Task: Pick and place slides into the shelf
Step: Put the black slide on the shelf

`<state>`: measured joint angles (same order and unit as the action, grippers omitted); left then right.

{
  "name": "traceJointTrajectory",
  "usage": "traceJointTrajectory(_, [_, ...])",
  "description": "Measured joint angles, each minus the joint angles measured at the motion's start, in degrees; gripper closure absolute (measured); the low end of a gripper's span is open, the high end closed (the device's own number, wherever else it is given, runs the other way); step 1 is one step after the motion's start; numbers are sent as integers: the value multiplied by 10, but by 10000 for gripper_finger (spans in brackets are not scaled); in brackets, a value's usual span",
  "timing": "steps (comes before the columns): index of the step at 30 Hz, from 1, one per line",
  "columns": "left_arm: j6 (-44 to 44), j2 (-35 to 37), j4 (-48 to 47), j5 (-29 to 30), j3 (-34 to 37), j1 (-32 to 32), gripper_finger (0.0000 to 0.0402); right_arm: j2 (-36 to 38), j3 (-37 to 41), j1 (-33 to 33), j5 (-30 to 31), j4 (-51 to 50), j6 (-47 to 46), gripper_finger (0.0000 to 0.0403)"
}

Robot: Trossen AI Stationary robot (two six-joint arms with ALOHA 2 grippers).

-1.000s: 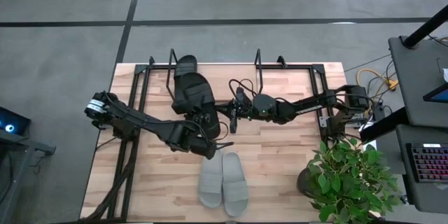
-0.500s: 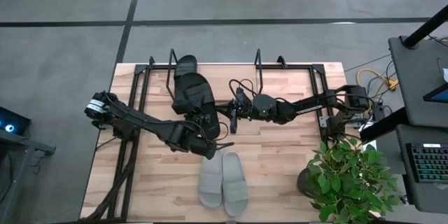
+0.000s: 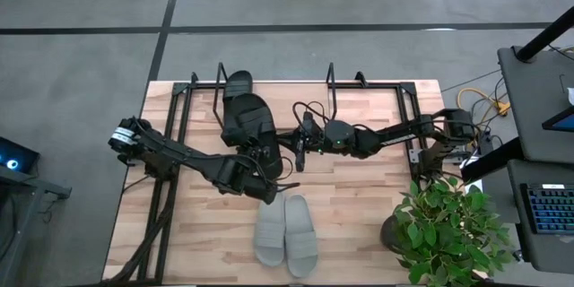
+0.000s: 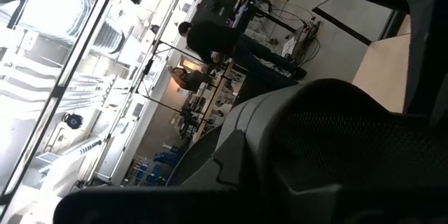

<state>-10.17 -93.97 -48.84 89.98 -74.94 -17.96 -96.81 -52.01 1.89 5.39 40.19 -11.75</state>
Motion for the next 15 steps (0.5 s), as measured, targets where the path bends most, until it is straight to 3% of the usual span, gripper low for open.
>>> traceJointTrajectory(15, [0, 0, -3, -3, 1, 0, 401, 51, 0, -1, 0, -71, 17, 237])
